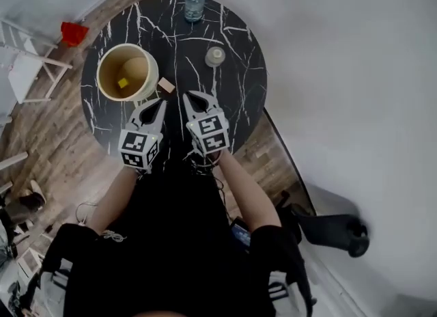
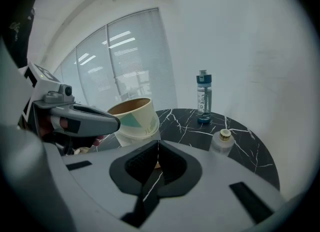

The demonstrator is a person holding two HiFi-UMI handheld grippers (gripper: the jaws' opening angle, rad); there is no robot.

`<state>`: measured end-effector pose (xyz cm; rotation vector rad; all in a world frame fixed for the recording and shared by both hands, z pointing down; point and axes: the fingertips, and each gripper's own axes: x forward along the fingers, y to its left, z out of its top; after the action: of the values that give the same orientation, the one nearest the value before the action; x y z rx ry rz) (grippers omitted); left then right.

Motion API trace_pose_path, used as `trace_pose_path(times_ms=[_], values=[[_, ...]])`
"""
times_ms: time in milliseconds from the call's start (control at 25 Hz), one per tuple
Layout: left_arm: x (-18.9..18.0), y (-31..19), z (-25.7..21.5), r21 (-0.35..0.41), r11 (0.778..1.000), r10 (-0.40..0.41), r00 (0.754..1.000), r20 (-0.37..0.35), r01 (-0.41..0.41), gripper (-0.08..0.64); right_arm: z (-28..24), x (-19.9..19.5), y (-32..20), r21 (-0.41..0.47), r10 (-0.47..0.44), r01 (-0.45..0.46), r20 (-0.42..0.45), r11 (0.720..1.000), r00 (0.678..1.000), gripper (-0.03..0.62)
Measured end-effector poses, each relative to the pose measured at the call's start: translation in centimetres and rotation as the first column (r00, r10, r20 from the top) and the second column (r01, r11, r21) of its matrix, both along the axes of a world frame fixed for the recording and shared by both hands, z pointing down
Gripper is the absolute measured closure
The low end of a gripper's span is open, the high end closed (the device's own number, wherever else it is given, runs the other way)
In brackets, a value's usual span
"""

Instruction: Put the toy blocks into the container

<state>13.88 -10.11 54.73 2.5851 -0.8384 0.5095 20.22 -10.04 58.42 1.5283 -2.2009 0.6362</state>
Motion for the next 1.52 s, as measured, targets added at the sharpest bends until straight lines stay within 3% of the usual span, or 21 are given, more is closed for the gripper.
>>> trace_pose_path(times_ms=[240, 480, 760, 880, 1160, 1520], values=[[-2.5, -0.2, 3.7, -0.059, 0.981, -0.184, 0.982, 0.04, 0.186, 0.561, 2.5, -1.1, -1.5, -0.066, -0.156, 0.154, -0.019, 0.986, 0.988, 0.595], [-7.0, 0.2, 7.4, -0.111, 0.926, -0.356, 0.932, 0.07, 0.361, 0.561, 6.0, -3.1, -2.6, -0.132, -0.283, 0.272, -0.072, 0.953, 0.956, 0.594], [-11.1, 1.6, 10.8, -0.155, 0.859, -0.479, 0.873, 0.089, 0.488, 0.561, 9.7, -4.3, -3.2, -0.2, -0.368, 0.338, -0.138, 0.92, 0.92, 0.592], [-12.1, 2.1, 11.7, -0.169, 0.841, -0.506, 0.858, 0.09, 0.514, 0.561, 10.7, -4.4, -3.7, -0.218, -0.368, 0.332, -0.154, 0.918, 0.917, 0.495], [-13.1, 2.6, 12.2, -0.178, 0.831, -0.519, 0.85, 0.088, 0.527, 0.561, 12.8, -5.0, -4.4, -0.254, -0.361, 0.313, -0.17, 0.915, 0.917, 0.441], [-14.5, 3.2, 11.6, -0.161, 0.856, -0.48, 0.871, 0.104, 0.491, 0.561, 14.9, -4.7, -5.2, -0.297, -0.295, 0.237, -0.166, 0.925, 0.941, 0.363]])
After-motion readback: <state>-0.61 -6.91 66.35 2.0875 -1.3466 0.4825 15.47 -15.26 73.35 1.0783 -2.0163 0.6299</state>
